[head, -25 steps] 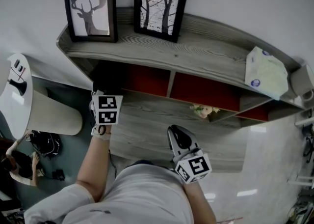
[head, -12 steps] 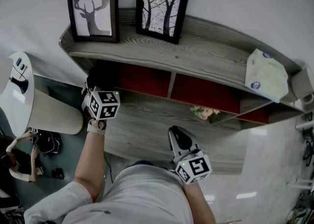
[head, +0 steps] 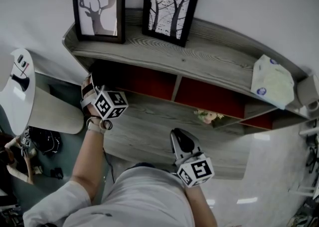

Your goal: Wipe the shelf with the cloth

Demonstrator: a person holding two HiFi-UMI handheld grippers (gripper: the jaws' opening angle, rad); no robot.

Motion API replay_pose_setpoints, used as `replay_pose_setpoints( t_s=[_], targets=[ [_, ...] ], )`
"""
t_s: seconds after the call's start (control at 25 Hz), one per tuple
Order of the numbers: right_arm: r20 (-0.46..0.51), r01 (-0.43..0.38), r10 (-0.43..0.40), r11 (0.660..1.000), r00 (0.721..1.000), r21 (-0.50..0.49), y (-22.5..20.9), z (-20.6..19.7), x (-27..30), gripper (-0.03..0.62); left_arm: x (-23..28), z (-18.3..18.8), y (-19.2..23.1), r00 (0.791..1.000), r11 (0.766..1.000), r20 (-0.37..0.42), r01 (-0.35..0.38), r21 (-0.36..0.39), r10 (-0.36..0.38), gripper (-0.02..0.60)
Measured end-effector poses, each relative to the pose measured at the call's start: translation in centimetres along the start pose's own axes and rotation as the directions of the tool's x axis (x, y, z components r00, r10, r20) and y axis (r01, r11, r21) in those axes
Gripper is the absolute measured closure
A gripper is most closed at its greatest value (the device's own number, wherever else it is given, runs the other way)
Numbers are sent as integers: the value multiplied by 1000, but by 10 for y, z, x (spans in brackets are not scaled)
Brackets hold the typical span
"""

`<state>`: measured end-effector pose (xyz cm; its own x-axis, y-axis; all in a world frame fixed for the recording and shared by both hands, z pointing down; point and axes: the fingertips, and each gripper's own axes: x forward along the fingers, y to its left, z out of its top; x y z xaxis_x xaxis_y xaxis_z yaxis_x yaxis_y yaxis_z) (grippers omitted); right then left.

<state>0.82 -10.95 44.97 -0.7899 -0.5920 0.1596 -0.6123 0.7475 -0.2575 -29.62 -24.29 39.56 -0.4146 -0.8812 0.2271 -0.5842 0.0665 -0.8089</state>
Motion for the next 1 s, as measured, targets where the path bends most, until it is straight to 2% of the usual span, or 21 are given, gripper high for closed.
replay_pose_setpoints(
  t_s=[0.2,0.48,0.64,0.84,1.0],
  targets=[
    [4,-9,9,1000,1000,0,-1,1,1,551,-6,25,32,994,994,44,-101,48,99,459],
    [11,-15,15,1000,1000,5,-5,3,1,551,-20,54,75,972,972,103,-222,79,213,459],
    [10,-21,21,1000,1000,8,-6,3,3,551,-10,56,71,970,964,104,-233,129,220,459],
    [9,-17,17,1000,1000,16,-10,3,2,551,-1,52,64,966,943,91,-256,213,241,459],
    [11,-14,14,999,1000,33,-13,2,3,551,2,51,59,971,939,79,-239,247,226,460]
  ],
)
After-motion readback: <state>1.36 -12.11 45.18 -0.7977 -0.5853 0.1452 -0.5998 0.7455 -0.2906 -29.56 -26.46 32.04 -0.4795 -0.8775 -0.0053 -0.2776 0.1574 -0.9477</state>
